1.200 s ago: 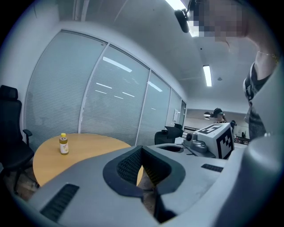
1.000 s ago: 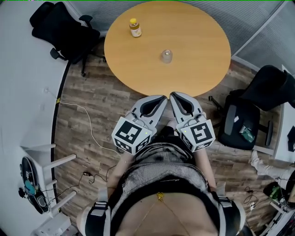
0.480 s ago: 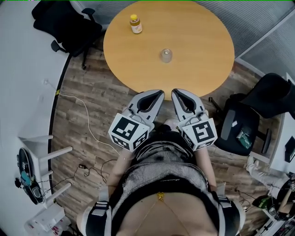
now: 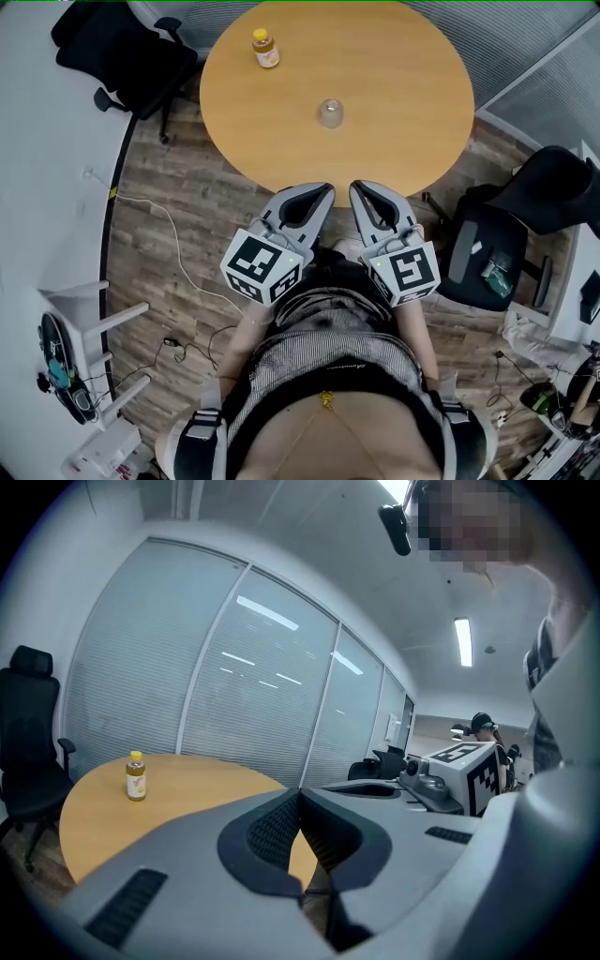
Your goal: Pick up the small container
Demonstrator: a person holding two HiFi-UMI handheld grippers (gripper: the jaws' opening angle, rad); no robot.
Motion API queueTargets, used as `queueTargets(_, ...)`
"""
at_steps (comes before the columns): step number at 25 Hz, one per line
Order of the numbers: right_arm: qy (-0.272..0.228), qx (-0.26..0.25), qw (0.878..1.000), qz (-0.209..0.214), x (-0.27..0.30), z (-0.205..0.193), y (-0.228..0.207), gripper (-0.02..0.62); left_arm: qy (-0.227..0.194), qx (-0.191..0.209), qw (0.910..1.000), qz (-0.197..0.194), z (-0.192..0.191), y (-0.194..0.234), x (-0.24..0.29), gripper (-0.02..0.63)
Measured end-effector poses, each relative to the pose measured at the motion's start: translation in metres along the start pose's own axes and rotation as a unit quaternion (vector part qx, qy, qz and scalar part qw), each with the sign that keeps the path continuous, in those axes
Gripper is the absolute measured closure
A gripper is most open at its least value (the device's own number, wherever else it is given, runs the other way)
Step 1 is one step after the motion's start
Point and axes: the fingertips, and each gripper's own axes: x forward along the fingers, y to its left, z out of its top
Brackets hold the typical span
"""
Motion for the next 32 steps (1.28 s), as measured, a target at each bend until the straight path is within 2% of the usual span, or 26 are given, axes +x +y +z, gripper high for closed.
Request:
queueTargets(10, 0.001, -0.007, 0.999, -0.031, 0.031, 0.016, -0.021, 0.571, -0.001, 0.009, 0.9988, -0.048, 0.023, 0.029, 0.027, 0.588)
queueTargets(25, 0.011, -0.009, 0.999, -0.046, 0.075, 0.021, -0.027, 0.571, 0.006, 0.0, 0.9972, -0.075, 0.03, 0.068, 0.039, 0.588)
queueTargets(32, 0.017, -0.002, 0.998, -0.058, 0.088, 0.018, -0.027, 0.571, 0.023, 0.027, 0.9959, -0.084, 0.026, 0.08, 0.042, 0.588)
